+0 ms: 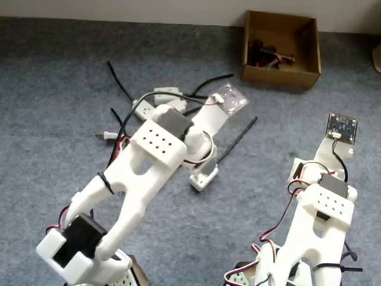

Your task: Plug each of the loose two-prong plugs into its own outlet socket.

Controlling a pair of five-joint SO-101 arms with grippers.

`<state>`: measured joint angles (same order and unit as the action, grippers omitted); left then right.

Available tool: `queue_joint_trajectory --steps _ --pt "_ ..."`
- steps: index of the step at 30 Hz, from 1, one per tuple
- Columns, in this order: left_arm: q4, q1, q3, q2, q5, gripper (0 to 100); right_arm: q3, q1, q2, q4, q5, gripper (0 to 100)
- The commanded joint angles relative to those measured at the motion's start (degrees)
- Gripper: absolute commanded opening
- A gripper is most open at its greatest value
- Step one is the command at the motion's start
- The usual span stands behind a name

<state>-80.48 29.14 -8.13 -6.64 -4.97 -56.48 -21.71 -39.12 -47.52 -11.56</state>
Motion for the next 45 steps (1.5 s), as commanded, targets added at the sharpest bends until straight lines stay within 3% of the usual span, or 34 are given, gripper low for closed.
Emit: queue_joint_trajectory --steps 1,5,10,14,24,32,40,45 --pt "-3.5 -4.1 0.4 -9.3 -3.9 23 0.5 0.7 -0.4 1.5 -0.7 20.2" --pt "-6.2 -9.5 0.5 -16.0 -5.3 23 0.6 0.7 -0.4 1.5 -0.9 20.2" --pt "-7.9 -14.7 0.2 -18.2 -9.8 23 0.6 0.7 -0.8 1.2 -7.2 20.2" --pt "-8.3 -21.1 0.1 -18.2 -13.1 23 0.8 1.0 -0.9 -0.1 -5.2 20.2" --pt "-7.3 -28.4 -8.5 -18.8 -13.9 23 22.0 14.4 -0.3 -24.7 -1.8 20.2" --pt "0.8 -30.7 -21.6 -26.3 -15.6 16 34.2 20.8 -0.2 -34.1 -1.7 20.2" --pt "6.3 -30.8 -36.2 -41.2 -15.6 16 48.1 27.9 12.5 -41.2 5.6 20.2" --pt "8.4 -31.6 -41.4 -44.1 -15.3 16 61.8 31.4 23.7 -48.3 15.7 20.2"
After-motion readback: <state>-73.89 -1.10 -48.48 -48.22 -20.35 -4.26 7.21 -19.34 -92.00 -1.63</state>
